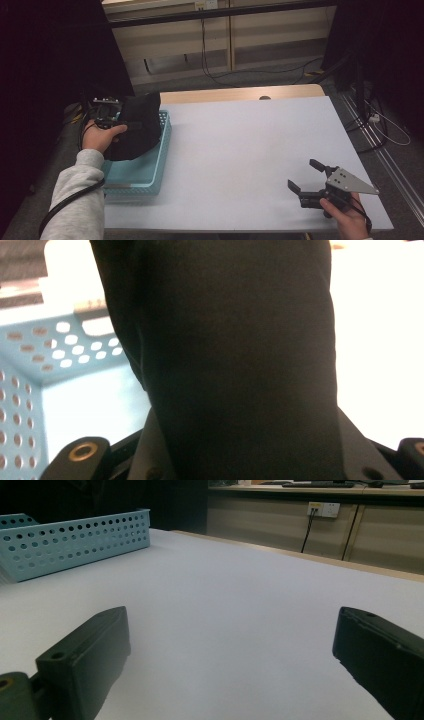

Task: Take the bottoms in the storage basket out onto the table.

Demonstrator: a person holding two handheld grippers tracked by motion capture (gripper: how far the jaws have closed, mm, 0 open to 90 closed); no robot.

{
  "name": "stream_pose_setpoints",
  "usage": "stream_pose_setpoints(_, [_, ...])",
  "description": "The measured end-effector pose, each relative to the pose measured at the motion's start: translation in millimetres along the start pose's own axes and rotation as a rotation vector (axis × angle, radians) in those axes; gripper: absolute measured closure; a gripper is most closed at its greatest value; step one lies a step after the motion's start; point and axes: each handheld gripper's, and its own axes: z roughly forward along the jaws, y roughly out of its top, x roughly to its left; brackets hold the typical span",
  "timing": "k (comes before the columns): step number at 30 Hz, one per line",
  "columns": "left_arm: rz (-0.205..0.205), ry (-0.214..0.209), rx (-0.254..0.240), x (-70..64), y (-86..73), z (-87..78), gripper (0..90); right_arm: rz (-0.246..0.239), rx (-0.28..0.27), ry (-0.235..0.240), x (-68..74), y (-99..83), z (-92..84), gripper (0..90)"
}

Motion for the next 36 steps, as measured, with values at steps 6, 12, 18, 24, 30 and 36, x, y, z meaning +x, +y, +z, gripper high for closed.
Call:
stream_pose_setpoints(6, [0.046, -0.026, -0.064, -16.6, 12.7, -14.4, 66.8, 0.000, 0.001, -0.004, 0.0, -0.2, -0.3, 1.4])
stream_pose_setpoints(12, [0.113, -0.072, -0.080, -43.9, 23.0, -17.6, 66.8, -0.006, 0.006, 0.003, 1.4, 0.1, 0.5, 1.5])
stream_pose_setpoints(18, [0.171, -0.122, -0.091, -79.6, 31.5, -14.0, 66.8, -0.002, 0.006, 0.002, 0.9, -0.2, 0.3, 1.4])
stream_pose_setpoints(24, [0.221, -0.161, -0.095, -107.3, 33.9, -7.7, 66.8, -0.005, 0.008, 0.003, 1.1, -0.2, 0.1, 1.4])
stream_pose_setpoints(30, [0.238, -0.191, -0.097, -122.8, 27.4, 1.3, 66.8, -0.007, 0.010, 0.004, 1.3, -0.1, 0.4, 1.4])
stream_pose_setpoints(36, [0.259, -0.222, -0.095, -135.9, 19.0, 10.5, 66.7, -0.006, 0.009, 0.006, 1.6, 0.0, 0.7, 1.3])
